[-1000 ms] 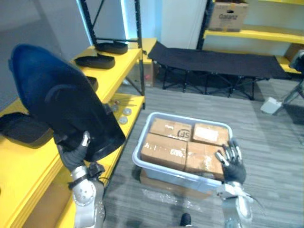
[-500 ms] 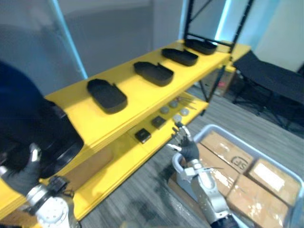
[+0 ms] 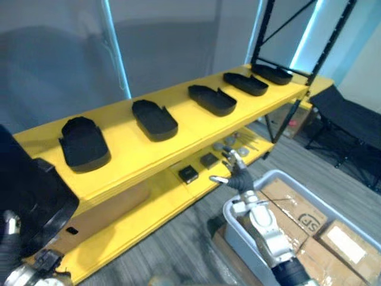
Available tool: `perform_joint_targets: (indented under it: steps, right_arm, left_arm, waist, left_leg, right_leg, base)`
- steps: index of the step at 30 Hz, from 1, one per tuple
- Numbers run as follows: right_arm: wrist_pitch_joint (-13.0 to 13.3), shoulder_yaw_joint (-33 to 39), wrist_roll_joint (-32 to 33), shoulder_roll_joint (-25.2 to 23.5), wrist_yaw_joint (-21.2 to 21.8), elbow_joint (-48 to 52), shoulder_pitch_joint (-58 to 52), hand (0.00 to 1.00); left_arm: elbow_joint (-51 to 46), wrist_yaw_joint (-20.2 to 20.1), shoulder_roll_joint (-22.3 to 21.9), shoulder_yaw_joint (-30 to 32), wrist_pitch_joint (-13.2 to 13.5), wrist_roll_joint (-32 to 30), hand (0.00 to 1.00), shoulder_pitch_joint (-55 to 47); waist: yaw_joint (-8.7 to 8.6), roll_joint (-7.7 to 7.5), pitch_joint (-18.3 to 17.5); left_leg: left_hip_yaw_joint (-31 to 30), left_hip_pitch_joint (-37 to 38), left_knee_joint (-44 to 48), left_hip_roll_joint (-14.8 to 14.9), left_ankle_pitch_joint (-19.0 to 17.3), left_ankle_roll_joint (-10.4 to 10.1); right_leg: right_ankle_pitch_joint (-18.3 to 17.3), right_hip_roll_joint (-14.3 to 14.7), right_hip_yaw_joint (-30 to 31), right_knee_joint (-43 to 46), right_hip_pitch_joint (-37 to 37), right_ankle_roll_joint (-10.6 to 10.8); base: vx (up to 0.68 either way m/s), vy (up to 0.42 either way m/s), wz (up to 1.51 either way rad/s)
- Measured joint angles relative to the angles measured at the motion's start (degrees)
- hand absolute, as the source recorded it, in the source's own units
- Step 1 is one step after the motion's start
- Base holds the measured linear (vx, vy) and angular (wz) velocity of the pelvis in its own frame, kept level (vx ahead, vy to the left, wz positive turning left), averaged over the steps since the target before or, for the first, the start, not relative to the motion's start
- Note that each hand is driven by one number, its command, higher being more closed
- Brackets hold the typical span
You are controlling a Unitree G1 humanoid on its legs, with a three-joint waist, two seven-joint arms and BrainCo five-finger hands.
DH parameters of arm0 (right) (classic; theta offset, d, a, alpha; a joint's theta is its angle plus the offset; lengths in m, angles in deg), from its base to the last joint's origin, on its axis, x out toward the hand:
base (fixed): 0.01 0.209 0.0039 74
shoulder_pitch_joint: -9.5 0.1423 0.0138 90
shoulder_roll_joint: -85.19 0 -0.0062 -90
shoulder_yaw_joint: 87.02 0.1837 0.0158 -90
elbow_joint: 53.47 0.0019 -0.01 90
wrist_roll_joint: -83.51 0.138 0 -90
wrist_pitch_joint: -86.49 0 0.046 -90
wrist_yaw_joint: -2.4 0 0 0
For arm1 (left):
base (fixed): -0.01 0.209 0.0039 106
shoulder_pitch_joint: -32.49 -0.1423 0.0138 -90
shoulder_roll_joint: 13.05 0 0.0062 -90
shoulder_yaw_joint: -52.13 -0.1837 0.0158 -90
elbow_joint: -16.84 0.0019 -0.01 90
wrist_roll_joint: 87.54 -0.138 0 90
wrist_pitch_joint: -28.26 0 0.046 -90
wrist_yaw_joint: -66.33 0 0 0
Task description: Walk over and take plastic housings, then place them on the shelf
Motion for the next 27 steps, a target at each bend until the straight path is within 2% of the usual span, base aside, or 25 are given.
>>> perform_joint_targets:
  steps: [1, 2, 3, 4, 6, 7, 9, 11, 13, 16, 20, 23, 26, 27]
  right_arm:
    - [-0.02, 0.67, 0.00, 0.40, -0.16, 0.70, -0.73, 0.00]
    - [-0.03, 1.47, 0.18, 1.39, -0.18, 1.02, -1.76, 0.00]
    - [0.07, 2.30, 0.20, 1.22, 0.61, 1.09, -2.50, 0.00]
    - [0.07, 2.30, 0.20, 0.66, 0.85, 1.08, -2.74, 0.00]
    - [1.11, 2.08, 0.19, -2.16, 2.69, 1.08, -3.54, 0.00]
    - [1.22, 2.08, 0.20, -2.33, 2.78, 1.08, -3.53, 0.00]
    - [5.34, 1.87, 0.17, -4.43, 4.57, 1.07, -3.33, 0.00]
    - [7.69, 1.34, -0.11, -4.86, 5.02, 1.05, -3.35, 0.00]
    - [9.40, 0.87, -1.10, -4.76, 5.96, 1.05, -3.28, 0.00]
    - [11.08, 1.16, -2.71, -3.10, 5.56, 1.06, -3.33, 0.00]
    - [11.58, 2.36, -4.73, -1.81, 3.26, 1.07, -3.12, 0.00]
    - [11.93, 3.18, -4.89, -0.82, 2.93, 1.08, -3.08, 0.00]
    - [12.47, 3.21, -4.86, -0.90, 3.42, 1.10, -3.63, 0.00]
    - [13.73, 3.21, -4.85, -0.95, 3.95, 1.17, -4.07, 0.00]
  left_arm:
    - [-0.06, -0.97, 0.21, -1.40, 0.17, 0.56, 1.00, 0.46]
    - [-0.55, -2.42, 0.33, -3.41, 0.28, 0.99, 1.00, 0.63]
    - [-1.88, -3.11, 0.52, -4.21, 0.26, 0.97, 1.00, 0.88]
    - [-2.74, -3.21, 0.59, -4.38, 0.28, 0.97, 1.00, 0.96]
    - [-5.12, -3.65, 0.97, -5.22, 0.36, 0.94, 1.00, 1.39]
    - [-5.15, -3.69, 1.06, -5.31, 0.36, 0.95, 1.00, 1.44]
    - [-5.16, -5.10, 2.80, -5.93, 0.29, 0.95, 1.00, 1.71]
    - [-5.16, -5.92, 2.86, -6.50, 0.28, 0.88, 1.00, 1.92]
    - [-5.16, -6.27, 3.44, -8.60, 0.27, 0.97, 1.00, 2.19]
    - [-4.53, -7.30, 6.04, -13.23, 0.22, 0.99, 1.00, 4.92]
    - [-2.70, -7.36, 6.94, -15.17, 0.15, 1.45, 1.00, 7.28]
    - [-1.74, -6.41, 6.39, -17.07, 0.15, 1.43, 1.00, 6.19]
    - [-1.36, -5.14, 4.98, -18.10, -0.03, 1.39, 1.00, 5.29]
    - [-1.24, -4.72, 4.75, -18.52, -0.06, 1.41, 1.00, 4.65]
  waist:
    - [-0.27, 0.59, 0.45]
    - [-0.22, 1.34, 0.85]
    - [-0.36, 1.84, 1.31]
    - [-0.34, 1.79, 1.86]
    - [-0.46, 0.05, 3.26]
    - [-0.46, -0.03, 3.33]
    - [0.01, -2.28, 4.09]
    - [0.16, -2.82, 4.14]
    - [0.04, -2.77, 4.17]
    - [-1.31, -2.23, 4.41]
    - [-1.17, -0.98, 5.13]
    - [-1.17, 0.68, 5.90]
    - [-2.13, 1.03, 6.20]
    - [-2.64, 1.05, 6.53]
  left_leg:
    - [1.72, -0.16, 0.07, 0.60, 1.64, -2.03]
    - [1.31, -0.53, -0.76, -0.34, 3.13, -5.24]
    - [0.90, -0.59, -1.23, -1.49, 3.62, -5.62]
    - [0.94, -0.57, -1.23, -1.87, 3.64, -5.58]
    - [1.29, -0.50, -1.25, -2.56, 3.47, -5.37]
    - [1.32, -0.49, -1.26, -2.57, 3.44, -5.37]
    - [3.11, -0.48, -1.98, -2.65, 3.27, -5.26]
    - [4.04, -0.54, -2.20, -2.89, 3.11, -5.00]
    - [3.95, -0.86, -2.34, -3.18, 3.09, -4.89]
    - [-0.23, -3.35, -2.19, -3.82, 4.22, -4.74]
    - [-3.24, -3.66, -2.43, -3.36, 5.46, -5.44]
    - [-3.92, -3.63, -1.74, -1.39, 5.80, -5.91]
    - [-4.78, -3.55, -1.25, -0.40, 6.10, -6.39]
    - [-5.18, -3.38, -1.25, -0.41, 6.37, -6.86]
  right_leg:
    - [-0.36, -0.37, -1.29, 0.75, 0.61, 0.52]
    - [-0.59, -1.51, -2.42, 1.73, 0.54, 0.93]
    - [-0.49, -2.42, -2.60, 2.06, 0.48, 1.08]
    - [-0.40, -2.81, -2.59, 2.14, 0.50, 1.23]
    - [-0.23, -3.67, -2.37, 2.14, 0.50, 1.49]
    - [-0.22, -3.71, -2.32, 2.14, 0.48, 1.48]
    - [-0.19, -4.30, 0.34, 2.34, -1.45, 1.47]
    - [0.22, -4.75, 1.35, 2.41, -2.45, 1.10]
    - [0.33, -4.81, 3.99, 2.49, -3.13, 0.72]
    - [-1.05, -4.11, 10.13, 3.06, -3.38, -0.67]
    - [-3.64, -2.74, 10.73, 3.43, -1.70, 0.97]
    - [-4.55, -0.60, 11.39, 3.40, -0.99, 0.74]
    - [-6.16, 0.63, 11.69, 3.44, -0.04, 0.71]
    - [-7.48, 0.72, 12.49, 3.60, 0.52, 0.99]
  base:
    - [0.06, 0.106, 1.15]
    - [0.06, 0.171, 0.67]
    - [0.03, 0.166, 0.44]
    - [0.03, 0.145, 0.16]
    - [0.00, 0.100, 0.00]
    - [0.00, 0.074, -0.08]
    - [0.00, 0.068, -0.28]
    - [0.01, 0.070, -0.25]
    - [0.01, 0.065, 0.03]
    - [0.00, 0.045, 0.56]
    - [0.00, -0.032, 0.38]
    - [-0.06, -0.068, 0.06]
    - [-0.08, -0.065, 0.09]
    - [-0.08, -0.047, 0.11]
